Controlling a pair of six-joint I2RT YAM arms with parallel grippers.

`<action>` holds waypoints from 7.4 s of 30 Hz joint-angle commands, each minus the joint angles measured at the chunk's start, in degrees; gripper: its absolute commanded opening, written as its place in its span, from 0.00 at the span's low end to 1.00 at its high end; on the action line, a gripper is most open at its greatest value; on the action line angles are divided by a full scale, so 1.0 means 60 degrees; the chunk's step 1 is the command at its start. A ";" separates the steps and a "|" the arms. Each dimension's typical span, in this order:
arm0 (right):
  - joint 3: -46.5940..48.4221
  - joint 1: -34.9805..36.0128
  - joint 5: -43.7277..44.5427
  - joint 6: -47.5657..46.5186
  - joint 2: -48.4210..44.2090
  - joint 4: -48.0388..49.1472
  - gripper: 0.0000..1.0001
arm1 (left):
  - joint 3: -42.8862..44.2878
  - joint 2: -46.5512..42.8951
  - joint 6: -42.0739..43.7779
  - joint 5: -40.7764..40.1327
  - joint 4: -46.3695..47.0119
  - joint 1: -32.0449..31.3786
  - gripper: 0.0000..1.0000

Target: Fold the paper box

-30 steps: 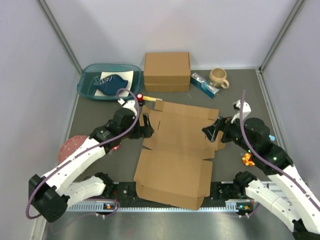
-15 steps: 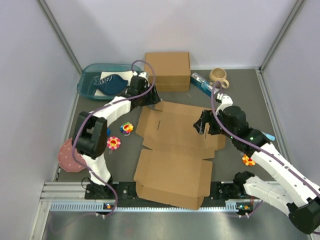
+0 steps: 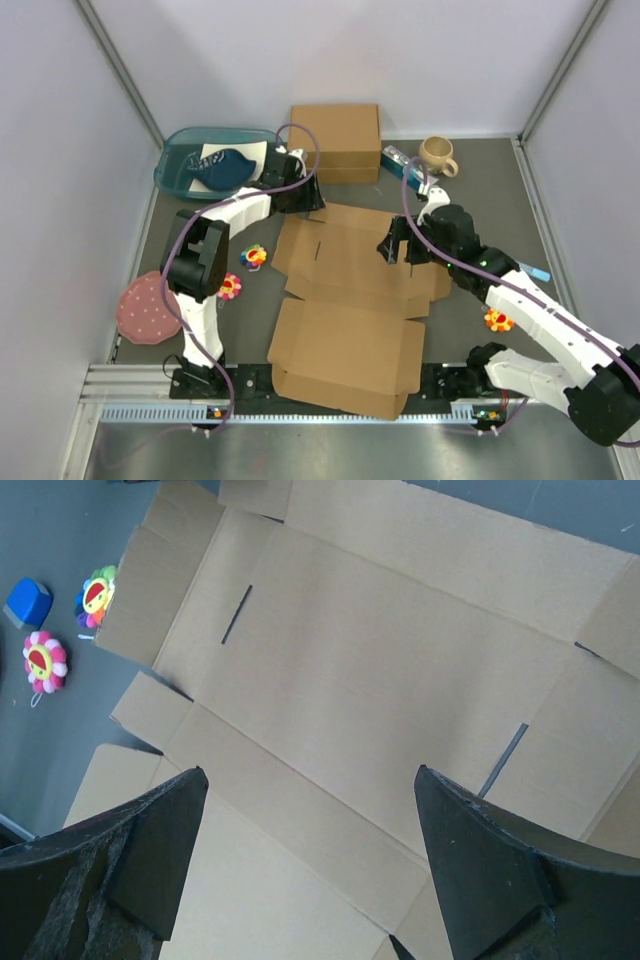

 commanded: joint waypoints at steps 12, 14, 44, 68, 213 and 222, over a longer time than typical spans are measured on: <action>0.0727 -0.0043 -0.0344 0.0203 -0.0335 0.0252 0.85 | -0.1179 -0.0388 0.0090 0.0158 0.2142 -0.0032 0.05; 0.0844 -0.0043 -0.0300 0.0145 -0.0394 0.0193 0.84 | -0.1781 -0.0811 -0.0172 0.0100 0.3150 -0.0032 0.00; 0.4330 0.0455 -0.0842 -0.4468 0.4058 0.0383 0.85 | -0.9634 -0.3788 0.4733 -0.1411 1.4743 -0.2258 0.00; 0.4594 0.0499 -0.1587 -0.6901 0.6168 0.1160 0.74 | -0.9928 -0.3993 0.6330 -0.2112 1.4670 -0.3196 0.00; 0.0947 0.3443 0.2982 -0.7019 0.2741 0.1262 0.00 | -0.8009 -0.9033 0.0556 -0.6097 0.3165 -0.2889 0.75; 0.1298 0.3590 0.2996 -0.7311 0.2565 0.0940 0.00 | -0.7291 -0.7142 0.1553 -0.4808 0.4415 -0.2757 0.75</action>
